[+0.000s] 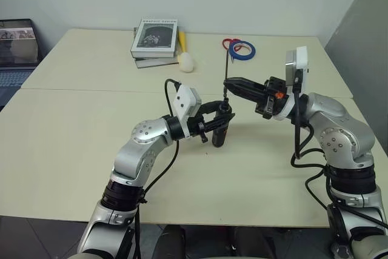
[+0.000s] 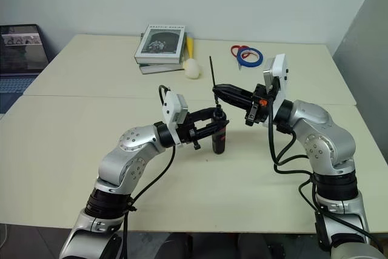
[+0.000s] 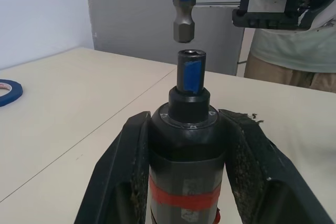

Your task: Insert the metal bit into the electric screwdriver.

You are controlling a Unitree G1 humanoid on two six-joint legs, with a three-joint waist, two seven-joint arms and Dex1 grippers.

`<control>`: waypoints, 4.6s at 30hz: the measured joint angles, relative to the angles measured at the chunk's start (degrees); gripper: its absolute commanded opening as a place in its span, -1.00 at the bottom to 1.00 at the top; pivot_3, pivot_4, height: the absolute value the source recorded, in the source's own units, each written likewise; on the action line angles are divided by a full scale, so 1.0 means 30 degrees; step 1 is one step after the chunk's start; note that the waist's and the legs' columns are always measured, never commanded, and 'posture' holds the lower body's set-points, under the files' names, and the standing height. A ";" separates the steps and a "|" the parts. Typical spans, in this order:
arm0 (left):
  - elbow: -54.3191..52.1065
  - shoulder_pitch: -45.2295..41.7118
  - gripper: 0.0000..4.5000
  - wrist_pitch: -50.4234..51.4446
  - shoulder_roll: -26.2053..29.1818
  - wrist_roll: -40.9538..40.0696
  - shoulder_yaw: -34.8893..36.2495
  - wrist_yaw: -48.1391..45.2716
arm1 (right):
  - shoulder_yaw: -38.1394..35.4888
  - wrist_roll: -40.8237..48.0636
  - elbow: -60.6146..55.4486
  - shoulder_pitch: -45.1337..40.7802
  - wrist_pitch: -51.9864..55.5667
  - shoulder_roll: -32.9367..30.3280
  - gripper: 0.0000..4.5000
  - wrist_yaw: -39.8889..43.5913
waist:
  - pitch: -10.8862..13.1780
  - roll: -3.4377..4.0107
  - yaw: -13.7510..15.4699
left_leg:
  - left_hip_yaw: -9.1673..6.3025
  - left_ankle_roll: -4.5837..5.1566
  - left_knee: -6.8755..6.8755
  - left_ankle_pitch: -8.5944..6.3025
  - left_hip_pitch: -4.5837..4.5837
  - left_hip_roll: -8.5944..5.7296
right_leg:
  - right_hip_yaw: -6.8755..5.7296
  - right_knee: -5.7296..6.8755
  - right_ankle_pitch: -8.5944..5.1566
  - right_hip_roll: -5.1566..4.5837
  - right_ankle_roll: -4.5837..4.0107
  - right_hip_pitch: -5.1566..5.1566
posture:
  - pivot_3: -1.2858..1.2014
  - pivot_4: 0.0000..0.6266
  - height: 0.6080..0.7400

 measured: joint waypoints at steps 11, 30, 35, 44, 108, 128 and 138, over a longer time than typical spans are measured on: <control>-0.0029 0.0000 -0.27 0.0008 0.0096 -0.0009 0.0000 -0.0014 | 0.0000 -0.0033 0.0000 0.0562 -0.0504 -0.0007 -1.00 0.0413 | 0.0000 0.0001 -0.0013 | 0.0000 0.0000 0.0000 0.0000 0.0001 0.0001 | 0.0001 0.0000 -0.0001 0.0001 0.0000 -0.0001 | 0.03 -0.52 1.00; -0.0073 0.0008 -0.27 0.0027 0.0260 -0.0099 -0.0003 -0.0030 | -0.0014 0.0011 0.0000 0.0763 -0.0824 -0.0146 -1.00 0.0689 | 0.0000 0.0001 -0.0020 | 0.0000 0.0000 -0.0001 0.0000 0.0001 0.0001 | 0.0001 -0.0003 -0.0009 0.0002 -0.0013 -0.0001 | 0.03 -0.52 1.00; -0.0071 0.0008 -0.27 0.0018 0.0264 -0.0097 -0.0004 -0.0034 | -0.0032 0.0053 0.0000 0.0756 -0.0767 -0.0178 -1.00 0.0684 | 0.0000 0.0001 -0.0021 | 0.0000 0.0000 -0.0001 0.0000 0.0001 0.0002 | 0.0000 -0.0004 -0.0010 0.0002 -0.0014 -0.0001 | 0.03 -0.52 1.00; -0.0070 0.0007 -0.27 -0.0034 0.0268 -0.0081 -0.0032 -0.0045 | -0.0048 0.0110 -0.0040 0.0485 -0.0267 -0.0173 -1.00 0.0344 | 0.0001 0.0001 -0.0023 | 0.0000 0.0000 -0.0002 0.0000 -0.0001 0.0001 | 0.0001 -0.0007 -0.0012 0.0002 -0.0016 -0.0004 | 0.03 -0.52 1.00; -0.0077 0.0007 -0.27 -0.0300 0.0272 0.0103 -0.0357 -0.0029 | -0.0046 0.0089 -0.0570 0.0309 0.0263 -0.1217 -1.00 0.0421 | 0.0003 0.0000 -0.0026 | 0.0000 0.0000 -0.0015 -0.0001 -0.0008 0.0002 | 0.0000 -0.0035 -0.0061 0.0001 -0.0098 -0.0007 | 0.03 -0.52 1.00; -0.0086 0.0012 -0.27 -0.0315 0.0278 0.0105 -0.0363 -0.0049 | 0.0144 0.0072 -0.0530 0.0240 0.0385 -0.1206 -1.00 0.0464 | 0.0003 0.0000 -0.0027 | 0.0001 -0.0001 -0.0021 -0.0002 -0.0013 0.0002 | 0.0000 -0.0059 -0.0060 0.0001 -0.0096 -0.0005 | 0.03 -0.52 1.00; -0.0096 0.0021 -0.27 -0.0303 0.0294 0.0107 -0.0377 -0.0072 | 0.0146 0.0008 -0.0543 0.0356 0.0149 -0.1578 -1.00 0.0957 | 0.0003 0.0000 -0.0026 | 0.0001 -0.0001 -0.0021 -0.0002 -0.0013 0.0003 | 0.0000 -0.0073 -0.0059 0.0001 -0.0094 -0.0001 | 0.03 -0.52 1.00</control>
